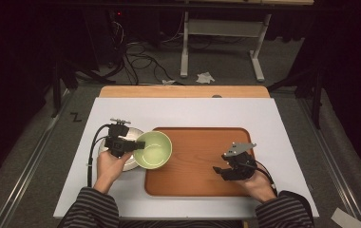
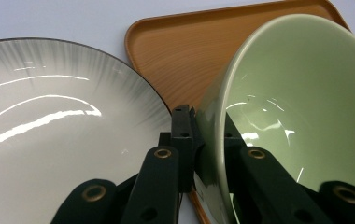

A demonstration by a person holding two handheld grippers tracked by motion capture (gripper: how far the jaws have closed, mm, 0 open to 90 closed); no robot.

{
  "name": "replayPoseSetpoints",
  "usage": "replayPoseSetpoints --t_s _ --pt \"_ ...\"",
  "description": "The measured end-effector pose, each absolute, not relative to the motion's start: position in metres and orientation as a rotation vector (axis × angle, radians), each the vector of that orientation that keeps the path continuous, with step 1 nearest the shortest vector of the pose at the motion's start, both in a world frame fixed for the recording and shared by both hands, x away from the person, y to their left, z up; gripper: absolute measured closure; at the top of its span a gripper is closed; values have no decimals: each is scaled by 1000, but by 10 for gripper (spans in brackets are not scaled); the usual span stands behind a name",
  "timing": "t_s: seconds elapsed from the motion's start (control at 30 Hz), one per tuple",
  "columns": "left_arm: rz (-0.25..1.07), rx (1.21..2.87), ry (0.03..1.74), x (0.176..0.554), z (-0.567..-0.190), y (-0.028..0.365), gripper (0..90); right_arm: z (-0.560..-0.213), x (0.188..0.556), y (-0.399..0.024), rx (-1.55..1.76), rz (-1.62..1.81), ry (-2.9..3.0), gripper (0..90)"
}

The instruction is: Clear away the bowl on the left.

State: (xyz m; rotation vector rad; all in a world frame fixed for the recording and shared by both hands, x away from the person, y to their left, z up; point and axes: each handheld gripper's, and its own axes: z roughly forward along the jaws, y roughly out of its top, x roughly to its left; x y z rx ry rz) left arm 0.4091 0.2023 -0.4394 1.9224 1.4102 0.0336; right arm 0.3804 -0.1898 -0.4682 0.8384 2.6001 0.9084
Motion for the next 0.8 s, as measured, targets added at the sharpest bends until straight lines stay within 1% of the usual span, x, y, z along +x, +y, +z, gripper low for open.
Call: replayPoseSetpoints --t_s 0.8 --pt "-6 1963 1372 412 -440 186 828 -467 377 -194 852 900 2593 439"
